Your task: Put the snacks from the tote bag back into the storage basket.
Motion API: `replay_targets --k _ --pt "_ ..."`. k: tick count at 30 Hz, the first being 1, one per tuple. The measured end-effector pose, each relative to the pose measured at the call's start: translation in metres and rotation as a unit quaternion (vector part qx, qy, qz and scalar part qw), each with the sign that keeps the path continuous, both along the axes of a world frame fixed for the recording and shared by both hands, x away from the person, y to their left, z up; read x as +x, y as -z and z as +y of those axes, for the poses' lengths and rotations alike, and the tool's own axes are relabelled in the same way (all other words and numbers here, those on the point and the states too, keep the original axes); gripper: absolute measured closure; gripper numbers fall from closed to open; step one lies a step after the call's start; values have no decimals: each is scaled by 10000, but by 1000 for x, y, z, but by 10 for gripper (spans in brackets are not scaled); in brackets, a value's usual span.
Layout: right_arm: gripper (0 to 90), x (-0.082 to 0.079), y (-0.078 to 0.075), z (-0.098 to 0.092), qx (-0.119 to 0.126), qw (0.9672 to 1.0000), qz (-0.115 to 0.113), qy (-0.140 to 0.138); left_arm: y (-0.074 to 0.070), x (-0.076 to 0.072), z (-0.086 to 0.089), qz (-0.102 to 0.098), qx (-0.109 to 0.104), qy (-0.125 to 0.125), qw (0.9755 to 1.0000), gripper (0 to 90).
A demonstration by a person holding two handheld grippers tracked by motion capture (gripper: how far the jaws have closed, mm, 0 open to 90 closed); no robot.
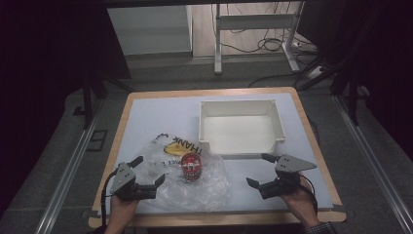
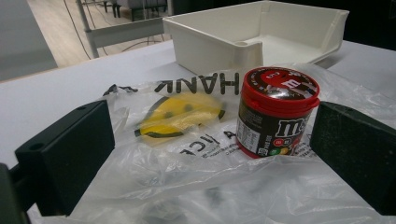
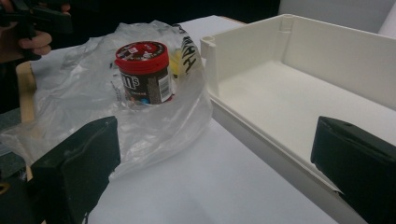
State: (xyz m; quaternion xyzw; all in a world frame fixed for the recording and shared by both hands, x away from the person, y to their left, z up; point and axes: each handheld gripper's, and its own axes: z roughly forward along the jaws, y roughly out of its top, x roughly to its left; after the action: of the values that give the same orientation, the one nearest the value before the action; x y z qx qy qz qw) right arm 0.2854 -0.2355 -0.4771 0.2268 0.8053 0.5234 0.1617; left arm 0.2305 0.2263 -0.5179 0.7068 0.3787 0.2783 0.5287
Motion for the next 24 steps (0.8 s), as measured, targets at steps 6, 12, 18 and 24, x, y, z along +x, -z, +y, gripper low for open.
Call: replay_targets --k 6,12,18,24 --pt "18 2 -1 5 27 9999 16 -105 0 0 0 -1 3 -8 10000 0" --pt "18 5 2 13 -22 9998 36 -204 0 0 1 -4 -27 -29 10000 0" --pt "18 8 3 20 -53 9997 10 -259 0 0 1 -4 -33 -39 10000 0" --pt "17 13 1 29 -13 9995 -37 -301 0 0 2 -17 -73 -51 10000 0"
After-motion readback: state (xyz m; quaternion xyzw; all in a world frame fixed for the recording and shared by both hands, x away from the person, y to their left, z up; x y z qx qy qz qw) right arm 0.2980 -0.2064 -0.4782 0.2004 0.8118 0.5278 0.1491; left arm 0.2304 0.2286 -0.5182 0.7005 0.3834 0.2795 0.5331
